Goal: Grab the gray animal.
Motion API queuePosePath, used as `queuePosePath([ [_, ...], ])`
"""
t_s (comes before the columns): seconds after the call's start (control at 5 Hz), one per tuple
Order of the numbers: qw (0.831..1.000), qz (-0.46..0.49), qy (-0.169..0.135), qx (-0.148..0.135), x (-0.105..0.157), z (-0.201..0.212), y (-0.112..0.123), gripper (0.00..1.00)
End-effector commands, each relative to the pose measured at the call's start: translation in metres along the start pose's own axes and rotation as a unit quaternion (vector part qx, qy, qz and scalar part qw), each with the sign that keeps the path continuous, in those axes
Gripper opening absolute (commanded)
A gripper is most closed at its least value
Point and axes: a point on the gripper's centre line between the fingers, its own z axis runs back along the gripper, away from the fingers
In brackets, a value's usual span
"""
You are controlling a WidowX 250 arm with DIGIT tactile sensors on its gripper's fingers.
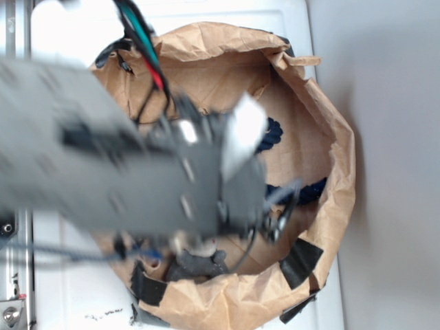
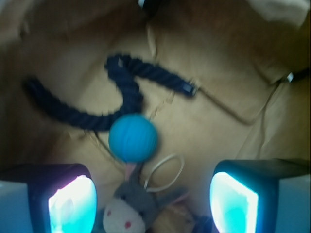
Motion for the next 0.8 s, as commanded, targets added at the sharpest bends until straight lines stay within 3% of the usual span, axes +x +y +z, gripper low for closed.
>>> queuePosePath([
  [0.0,0.998,0.048,-0.002,-0.029,-0.051,-0.007,0.061,1.00],
  [0.2,0.997,0.047,0.010,-0.059,-0.059,-0.012,0.072,1.00],
  [0.6,0.997,0.047,0.010,-0.059,-0.059,-0.012,0.072,1.00],
])
